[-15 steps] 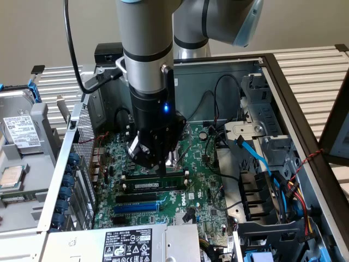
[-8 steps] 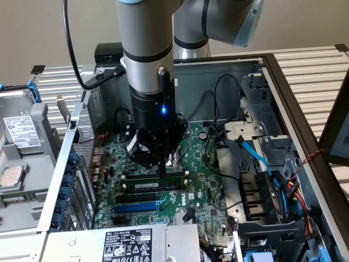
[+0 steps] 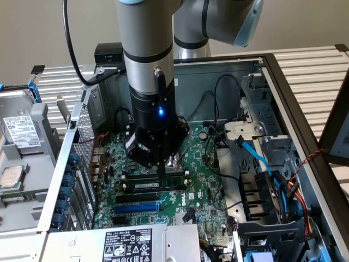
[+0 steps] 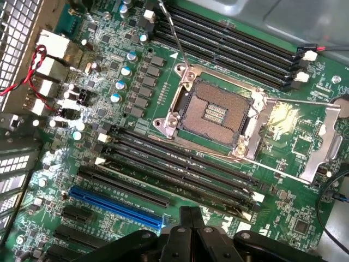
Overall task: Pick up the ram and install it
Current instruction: 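Press down the ram until it locks into place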
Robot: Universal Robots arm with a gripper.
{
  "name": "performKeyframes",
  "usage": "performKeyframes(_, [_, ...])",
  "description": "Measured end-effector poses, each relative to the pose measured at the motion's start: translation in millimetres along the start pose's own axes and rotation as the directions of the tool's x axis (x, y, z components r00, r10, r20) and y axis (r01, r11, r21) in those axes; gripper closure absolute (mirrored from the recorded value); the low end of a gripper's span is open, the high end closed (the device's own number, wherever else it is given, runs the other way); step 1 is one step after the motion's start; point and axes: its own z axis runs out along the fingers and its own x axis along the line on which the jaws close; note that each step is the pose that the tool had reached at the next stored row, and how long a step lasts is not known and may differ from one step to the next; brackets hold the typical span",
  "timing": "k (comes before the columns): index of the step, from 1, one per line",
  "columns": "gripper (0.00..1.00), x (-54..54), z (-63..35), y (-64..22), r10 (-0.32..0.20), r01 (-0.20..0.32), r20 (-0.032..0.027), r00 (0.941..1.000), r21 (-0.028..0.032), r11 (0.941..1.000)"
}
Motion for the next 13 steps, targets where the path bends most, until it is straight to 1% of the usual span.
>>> performKeyframes(3, [0.9,0.0,0.2,0.0,0.053,-0.053,-0.0003,0.9986,0.0016,0.9986])
performKeyframes(7, [0.9,0.0,0.5,0.0,0.121,-0.121,-0.0007,0.9927,0.0036,0.9927])
performKeyframes(10, [0.9,0.0,0.6,0.0,0.172,-0.172,-0.0008,0.9852,0.0053,0.9851])
performKeyframes(13, [0.9,0.1,0.8,-0.1,0.223,-0.223,-0.0009,0.9748,0.0069,0.9747])
